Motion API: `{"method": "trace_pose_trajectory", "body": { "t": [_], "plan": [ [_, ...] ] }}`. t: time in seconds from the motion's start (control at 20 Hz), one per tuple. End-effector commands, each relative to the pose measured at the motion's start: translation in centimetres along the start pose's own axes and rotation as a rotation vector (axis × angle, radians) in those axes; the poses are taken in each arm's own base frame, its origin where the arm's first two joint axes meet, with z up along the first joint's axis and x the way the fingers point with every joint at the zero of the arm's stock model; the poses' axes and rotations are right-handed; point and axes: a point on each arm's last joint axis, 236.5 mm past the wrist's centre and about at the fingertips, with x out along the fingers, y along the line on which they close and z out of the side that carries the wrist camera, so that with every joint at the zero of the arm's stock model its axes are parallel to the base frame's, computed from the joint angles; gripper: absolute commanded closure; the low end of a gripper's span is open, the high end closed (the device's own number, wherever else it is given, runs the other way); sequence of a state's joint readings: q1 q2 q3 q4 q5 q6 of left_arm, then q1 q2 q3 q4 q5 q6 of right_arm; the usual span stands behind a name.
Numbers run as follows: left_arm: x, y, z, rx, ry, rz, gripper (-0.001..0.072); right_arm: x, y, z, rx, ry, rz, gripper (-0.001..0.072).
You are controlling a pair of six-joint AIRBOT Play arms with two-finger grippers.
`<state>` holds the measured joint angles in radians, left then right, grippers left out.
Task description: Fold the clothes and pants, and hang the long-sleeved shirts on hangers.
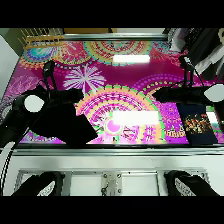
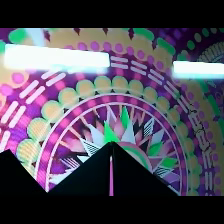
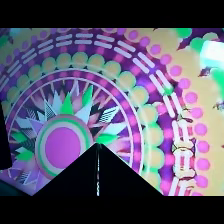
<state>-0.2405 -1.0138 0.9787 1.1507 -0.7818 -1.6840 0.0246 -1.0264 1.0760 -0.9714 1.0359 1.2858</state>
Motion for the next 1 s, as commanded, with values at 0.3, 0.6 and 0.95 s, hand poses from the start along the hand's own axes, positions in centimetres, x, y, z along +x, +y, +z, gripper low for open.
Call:
{"method": "trace_pose_trajectory", "body": {
  "t": [0.3, 0.6, 0.95],
  "plan": [
    [0.0, 0.0, 0.0, 0.001, 0.0, -0.001, 0.07, 0.0, 0.0, 0.0, -0.001, 0.0, 0.0, 0.0698],
    [-2.3, 6.4, 3.9, 0.072, -0.074, 0.192, 0.0014, 0.0, 0.0, 0.0, -0.001, 0.0, 0.0, 0.0698],
    [-9.9, 30.3, 2.5, -0.357, 0.016, 0.615, 0.0014, 0.2, -0.1, 0.0, 0.002, 0.004, 0.0, 0.0698]
  ]
}}
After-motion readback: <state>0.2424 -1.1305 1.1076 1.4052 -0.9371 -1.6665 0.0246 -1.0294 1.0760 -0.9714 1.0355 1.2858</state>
